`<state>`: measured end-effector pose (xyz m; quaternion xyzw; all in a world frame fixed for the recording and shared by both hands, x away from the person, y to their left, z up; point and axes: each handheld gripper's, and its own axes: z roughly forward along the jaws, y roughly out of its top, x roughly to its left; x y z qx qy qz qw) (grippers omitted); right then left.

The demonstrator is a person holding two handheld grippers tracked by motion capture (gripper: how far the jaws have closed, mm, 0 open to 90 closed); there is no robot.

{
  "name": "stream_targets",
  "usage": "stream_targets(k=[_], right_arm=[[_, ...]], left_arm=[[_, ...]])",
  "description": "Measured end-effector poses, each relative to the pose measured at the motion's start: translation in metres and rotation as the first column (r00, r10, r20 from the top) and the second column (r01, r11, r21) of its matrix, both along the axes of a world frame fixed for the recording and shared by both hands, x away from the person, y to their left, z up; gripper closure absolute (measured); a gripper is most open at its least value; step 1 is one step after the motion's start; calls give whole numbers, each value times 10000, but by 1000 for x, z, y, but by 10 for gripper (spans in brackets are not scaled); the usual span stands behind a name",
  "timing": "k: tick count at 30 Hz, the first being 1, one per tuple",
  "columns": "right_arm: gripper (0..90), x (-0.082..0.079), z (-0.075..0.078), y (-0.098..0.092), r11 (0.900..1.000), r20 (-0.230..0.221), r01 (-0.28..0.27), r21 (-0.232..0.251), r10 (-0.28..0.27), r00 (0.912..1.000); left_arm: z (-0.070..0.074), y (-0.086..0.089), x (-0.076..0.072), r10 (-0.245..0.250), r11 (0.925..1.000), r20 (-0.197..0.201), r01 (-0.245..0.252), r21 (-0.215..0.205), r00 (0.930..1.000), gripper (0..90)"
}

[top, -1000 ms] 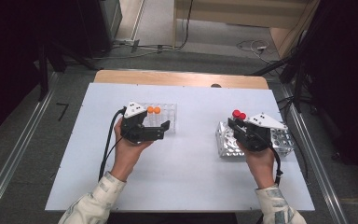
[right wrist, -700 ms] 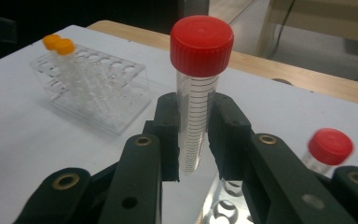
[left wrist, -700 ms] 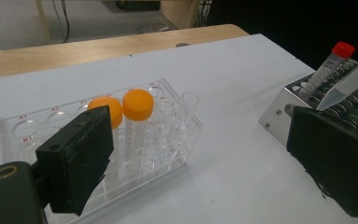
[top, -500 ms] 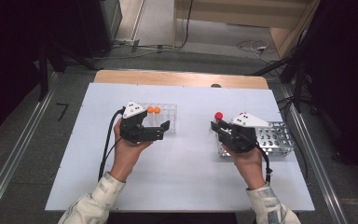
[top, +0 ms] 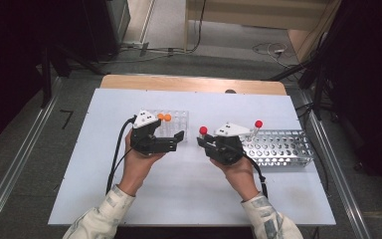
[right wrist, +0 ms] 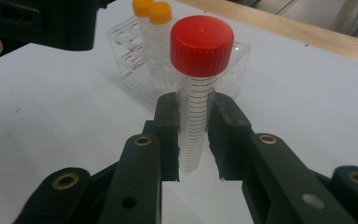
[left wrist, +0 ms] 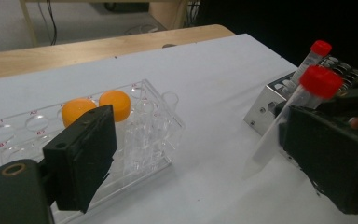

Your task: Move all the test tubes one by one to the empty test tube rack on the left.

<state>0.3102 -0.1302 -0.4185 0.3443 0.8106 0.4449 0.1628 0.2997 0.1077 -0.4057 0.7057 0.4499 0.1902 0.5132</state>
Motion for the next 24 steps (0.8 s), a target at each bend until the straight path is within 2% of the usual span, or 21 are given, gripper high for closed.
stream_targets(k=[3, 7, 10, 13, 18, 24], right_arm=[[713, 1, -5, 13, 9998, -137, -204, -36, 203, 9997], [713, 4, -9, 28, 9989, -360, -474, 16, 475, 9982], [713, 4, -11, 38, 9980, -468, -638, -8, 637, 9969], [713, 4, -10, 44, 9972, -491, -743, 25, 744, 9960], [712, 0, -7, 52, 9952, -402, -972, 70, 974, 9944], [712, 0, -6, 53, 9948, -348, -1017, 88, 1019, 9942]], left_arm=[[1, -2, -3, -154, 9999, 163, 153, 51, 9997, 142], [2, -6, -6, -410, 9991, 230, 408, 76, 9989, 163], [2, -8, -7, -606, 9981, 250, 604, 97, 9978, 212], [2, -8, -8, -621, 9978, 307, 613, 239, 9976, 285], [2, -9, -12, -591, 9969, 531, 561, 559, 9968, 472], [0, -12, -12, -804, 9941, 490, 765, 768, 9956, 597]])
